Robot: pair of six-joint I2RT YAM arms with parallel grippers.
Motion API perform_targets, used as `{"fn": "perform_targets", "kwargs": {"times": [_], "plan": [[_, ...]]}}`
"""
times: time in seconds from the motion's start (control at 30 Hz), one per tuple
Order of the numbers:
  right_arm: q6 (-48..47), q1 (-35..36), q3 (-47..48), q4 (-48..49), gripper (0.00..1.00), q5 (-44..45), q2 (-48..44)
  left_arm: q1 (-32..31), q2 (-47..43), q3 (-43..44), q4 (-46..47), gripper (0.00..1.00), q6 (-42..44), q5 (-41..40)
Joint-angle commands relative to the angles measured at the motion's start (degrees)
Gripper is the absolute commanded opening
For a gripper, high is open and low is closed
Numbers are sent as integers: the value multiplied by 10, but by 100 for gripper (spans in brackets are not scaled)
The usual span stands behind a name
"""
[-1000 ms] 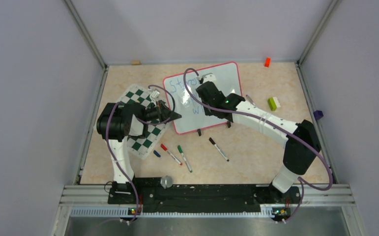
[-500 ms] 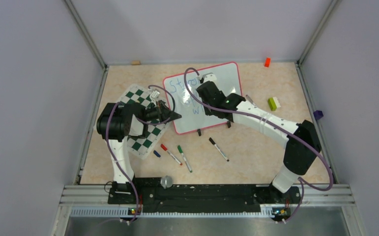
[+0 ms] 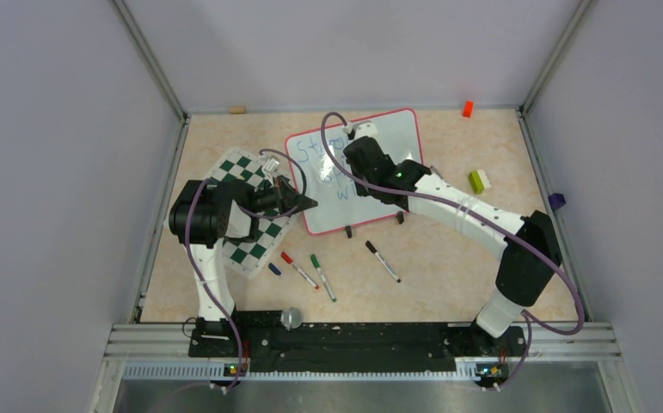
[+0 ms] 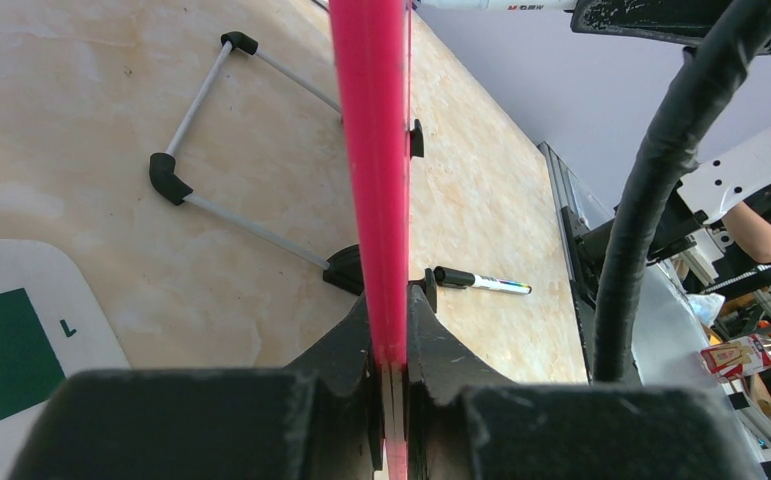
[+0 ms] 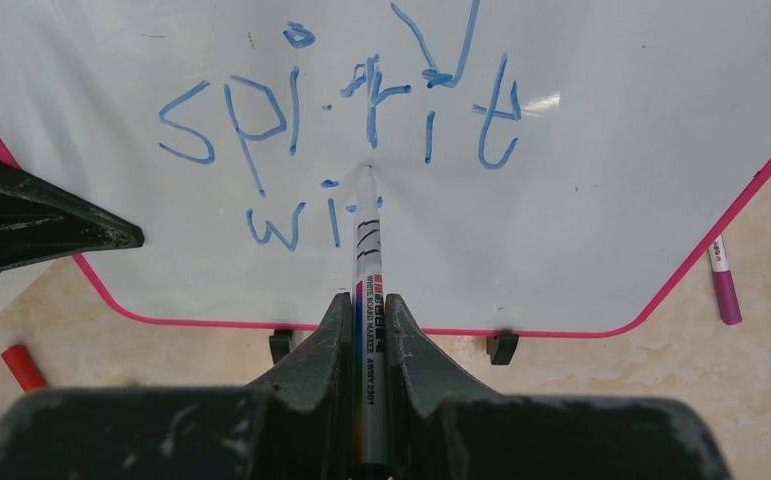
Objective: Write a sentence on the whiteboard
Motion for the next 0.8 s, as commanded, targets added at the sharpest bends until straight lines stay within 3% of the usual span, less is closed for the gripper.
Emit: {"fn": "perform_targets", "kwargs": {"times": [0.0,0.77], "plan": [[-6,-3,26,14,0,1,2,18,-6,-3,48,0,40,-48],[17,-3,-35,12,0,-16,-11,18,-6,-3,48,0,40,-48]]}}
